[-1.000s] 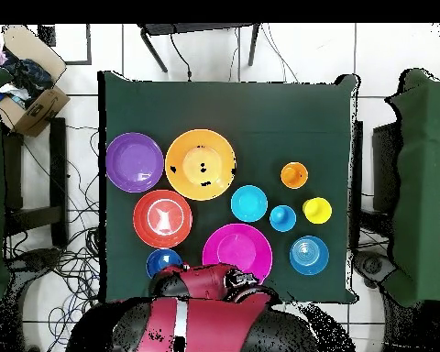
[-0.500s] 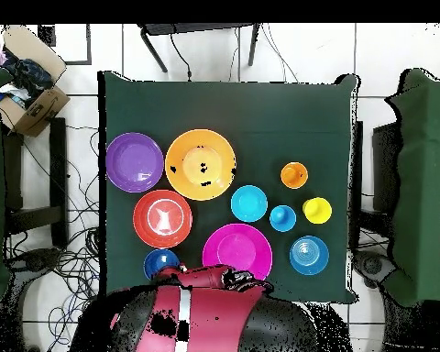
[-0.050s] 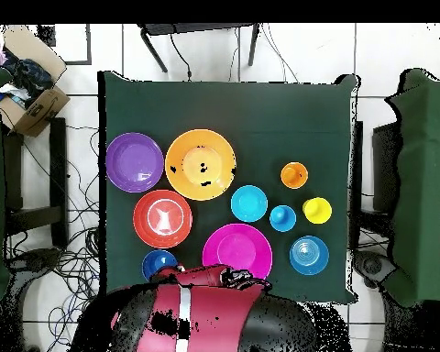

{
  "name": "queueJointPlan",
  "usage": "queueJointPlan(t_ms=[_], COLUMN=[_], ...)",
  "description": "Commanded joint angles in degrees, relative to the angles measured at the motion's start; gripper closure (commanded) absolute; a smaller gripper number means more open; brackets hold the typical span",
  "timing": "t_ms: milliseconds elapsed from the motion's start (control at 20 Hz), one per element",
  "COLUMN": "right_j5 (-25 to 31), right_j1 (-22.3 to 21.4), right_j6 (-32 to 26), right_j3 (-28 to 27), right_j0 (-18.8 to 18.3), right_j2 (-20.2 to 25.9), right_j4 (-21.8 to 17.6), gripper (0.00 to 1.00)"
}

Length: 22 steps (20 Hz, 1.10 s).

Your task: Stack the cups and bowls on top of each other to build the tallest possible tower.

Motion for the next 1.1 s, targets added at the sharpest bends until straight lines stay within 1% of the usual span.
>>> queueJointPlan(t_ms=[50,100,150,250,350,400,600,700,850,1100], right_j5=[-3.8,-3.8,-4.6,-4.0,-3.7,-3.4,-1.9,-0.6,3.0,14.4], right_j1=[2.4,2.3,2.4,2.5,2.0,1.9,0.6,-0.7,-5.2,-16.0], right_j6=[6.9,7.0,7.1,7.3,7.5,7.4,7.6,7.8,8.4,8.5], right_j3=[-7.7,-7.7,-7.7,-7.5,-7.5,-7.2,-6.4,-5.7,-3.1,1.5], right_j0=[0.7,0.8,0.6,-0.1,0.8,0.4,0.1,-0.3,-0.9,-3.5], right_j2=[3.5,3.5,3.6,4.2,3.7,3.9,4.5,5.0,6.3,10.9], right_j4=[-1.7,-1.5,-1.8,-1.5,-1.0,-1.2,-0.6,0.0,1.6,6.1], gripper=[0.00,0.00,1.00,1.00,1.00,1.00,1.00,1.00,1.00,1.00])
